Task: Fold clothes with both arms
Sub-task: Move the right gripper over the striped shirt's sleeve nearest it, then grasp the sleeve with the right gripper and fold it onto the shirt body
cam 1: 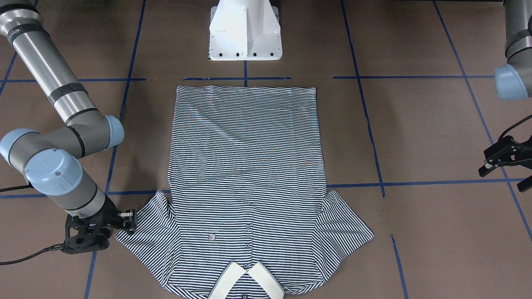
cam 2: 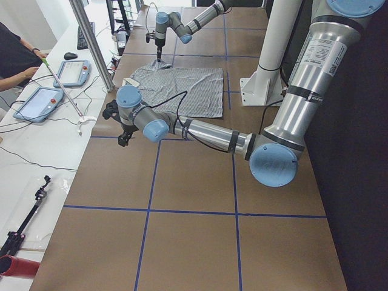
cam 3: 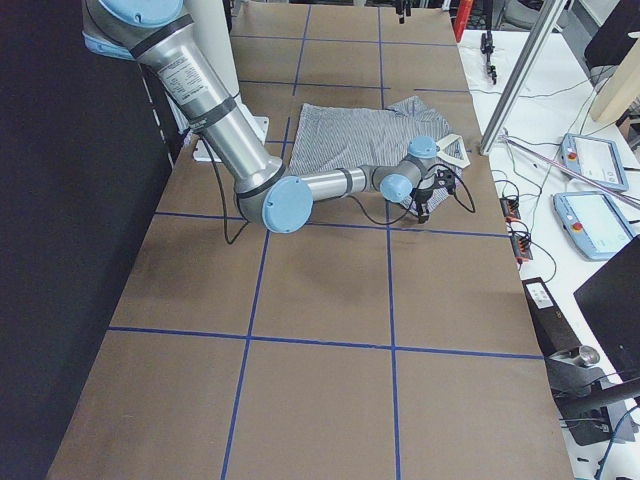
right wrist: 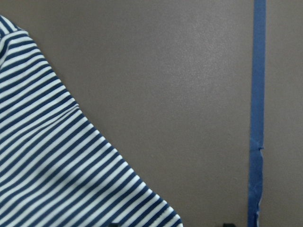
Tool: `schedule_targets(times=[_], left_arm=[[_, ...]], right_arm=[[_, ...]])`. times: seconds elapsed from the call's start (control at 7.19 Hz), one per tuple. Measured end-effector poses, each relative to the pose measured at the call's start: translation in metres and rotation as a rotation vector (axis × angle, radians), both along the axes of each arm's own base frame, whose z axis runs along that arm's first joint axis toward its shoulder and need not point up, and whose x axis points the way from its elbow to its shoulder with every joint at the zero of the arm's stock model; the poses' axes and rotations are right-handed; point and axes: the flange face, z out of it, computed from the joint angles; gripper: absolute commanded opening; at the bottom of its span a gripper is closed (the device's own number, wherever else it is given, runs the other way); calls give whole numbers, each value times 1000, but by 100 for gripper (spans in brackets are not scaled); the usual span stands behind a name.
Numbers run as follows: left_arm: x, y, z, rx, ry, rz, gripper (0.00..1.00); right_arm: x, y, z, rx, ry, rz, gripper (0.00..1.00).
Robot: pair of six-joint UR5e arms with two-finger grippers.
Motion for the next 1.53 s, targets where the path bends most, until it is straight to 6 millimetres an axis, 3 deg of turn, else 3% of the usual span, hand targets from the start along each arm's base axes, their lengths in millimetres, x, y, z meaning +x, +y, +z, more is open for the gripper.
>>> schedule_targets(times=[0.42, 0.56, 0.97, 1.25, 1.39, 1.53], left_arm=[[0, 0, -1, 1, 0, 0, 100], [0, -1, -1, 2, 1, 0, 100], [-1, 0, -1, 1, 1, -1, 100], [-1, 0, 0, 1, 1, 0, 100], [-1, 0, 0, 0, 1, 0, 100], [-1, 0, 0, 0, 1, -1, 100]], right_arm=[[2, -4, -13, 17, -13, 2, 0], [5, -5, -27, 35, -31, 3, 0], [-1, 9, -97, 113, -129, -37, 0], [-49, 24, -148, 139, -142, -61, 0], [-80, 20, -174, 142, -110, -42, 0], [-104, 12, -188, 141, -74, -25, 79]])
